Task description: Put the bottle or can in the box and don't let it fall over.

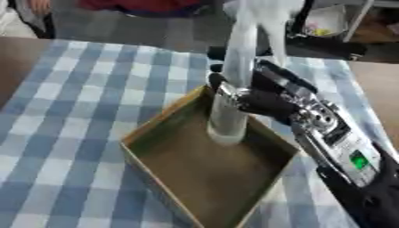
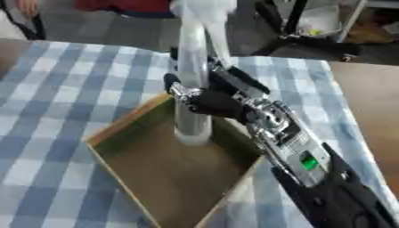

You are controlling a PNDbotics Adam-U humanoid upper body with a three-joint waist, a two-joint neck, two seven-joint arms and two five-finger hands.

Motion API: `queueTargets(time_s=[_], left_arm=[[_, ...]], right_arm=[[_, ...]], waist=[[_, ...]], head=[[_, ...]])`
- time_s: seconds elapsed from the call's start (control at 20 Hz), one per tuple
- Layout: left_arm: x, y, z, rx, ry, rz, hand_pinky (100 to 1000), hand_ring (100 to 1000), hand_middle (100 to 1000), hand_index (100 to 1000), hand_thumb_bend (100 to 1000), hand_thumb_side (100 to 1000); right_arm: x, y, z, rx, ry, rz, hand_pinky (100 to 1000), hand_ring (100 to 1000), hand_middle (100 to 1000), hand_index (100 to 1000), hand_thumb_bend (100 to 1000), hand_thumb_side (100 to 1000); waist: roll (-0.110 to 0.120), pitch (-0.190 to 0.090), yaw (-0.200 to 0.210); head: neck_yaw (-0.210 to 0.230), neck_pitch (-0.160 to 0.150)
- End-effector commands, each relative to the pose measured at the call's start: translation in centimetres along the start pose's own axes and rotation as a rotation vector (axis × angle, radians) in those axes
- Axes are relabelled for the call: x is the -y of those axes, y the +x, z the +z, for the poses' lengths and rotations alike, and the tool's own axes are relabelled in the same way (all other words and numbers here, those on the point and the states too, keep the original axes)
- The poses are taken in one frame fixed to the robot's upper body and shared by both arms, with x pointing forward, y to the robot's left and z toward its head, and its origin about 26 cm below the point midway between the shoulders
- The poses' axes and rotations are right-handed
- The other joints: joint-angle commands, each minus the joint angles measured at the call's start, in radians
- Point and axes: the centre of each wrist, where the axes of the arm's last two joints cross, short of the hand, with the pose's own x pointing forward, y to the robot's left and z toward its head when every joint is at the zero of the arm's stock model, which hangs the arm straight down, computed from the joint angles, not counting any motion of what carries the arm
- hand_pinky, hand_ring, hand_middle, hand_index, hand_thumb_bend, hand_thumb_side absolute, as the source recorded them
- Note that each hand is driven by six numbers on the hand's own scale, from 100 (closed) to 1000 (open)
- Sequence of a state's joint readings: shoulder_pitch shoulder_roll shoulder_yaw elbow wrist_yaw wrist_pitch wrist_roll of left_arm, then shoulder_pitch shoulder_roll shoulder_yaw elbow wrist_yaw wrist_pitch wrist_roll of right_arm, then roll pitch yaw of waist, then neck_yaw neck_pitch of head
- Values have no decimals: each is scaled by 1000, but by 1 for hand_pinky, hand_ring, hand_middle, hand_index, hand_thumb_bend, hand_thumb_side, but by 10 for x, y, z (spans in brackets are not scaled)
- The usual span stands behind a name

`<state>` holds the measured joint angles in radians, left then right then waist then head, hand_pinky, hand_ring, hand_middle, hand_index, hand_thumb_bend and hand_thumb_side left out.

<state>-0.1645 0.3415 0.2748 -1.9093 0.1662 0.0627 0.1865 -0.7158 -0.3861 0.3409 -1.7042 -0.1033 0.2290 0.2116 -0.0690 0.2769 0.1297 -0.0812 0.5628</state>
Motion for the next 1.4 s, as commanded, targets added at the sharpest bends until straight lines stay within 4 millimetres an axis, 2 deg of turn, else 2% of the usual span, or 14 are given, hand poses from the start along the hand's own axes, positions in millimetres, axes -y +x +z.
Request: queueTargets(time_s=[0.05,0.2,0.55,0.95,1.4], left_arm=[[-2,5,-3,21,-8,-14,1000,608,775,914,100,630],[-2,5,-2,19,-11,-12,1000,606,775,914,100,631],[-2,4,-2,17,-17,-10,1000,604,775,915,100,633],[-2,3,-1,14,-19,-11,1000,603,775,915,100,635],[-3,1,0,6,-27,-14,1000,601,775,916,100,638]], right_arm=[[7,-4,2,-21,20,57,914,1000,1000,1000,100,781],[7,-11,2,-45,31,43,914,1000,1000,1000,100,786],[8,-11,4,-50,28,34,911,1000,1000,1000,100,757],[7,-16,10,-70,64,38,913,1000,1000,1000,100,670],[5,-20,21,-80,113,70,920,1000,1000,1000,100,681]], waist=[[9,-21,-2],[11,-21,-4],[14,-20,-8],[16,-19,-12],[20,-19,-28]], head=[[2,2],[1,1],[2,-2],[5,-1],[13,1]])
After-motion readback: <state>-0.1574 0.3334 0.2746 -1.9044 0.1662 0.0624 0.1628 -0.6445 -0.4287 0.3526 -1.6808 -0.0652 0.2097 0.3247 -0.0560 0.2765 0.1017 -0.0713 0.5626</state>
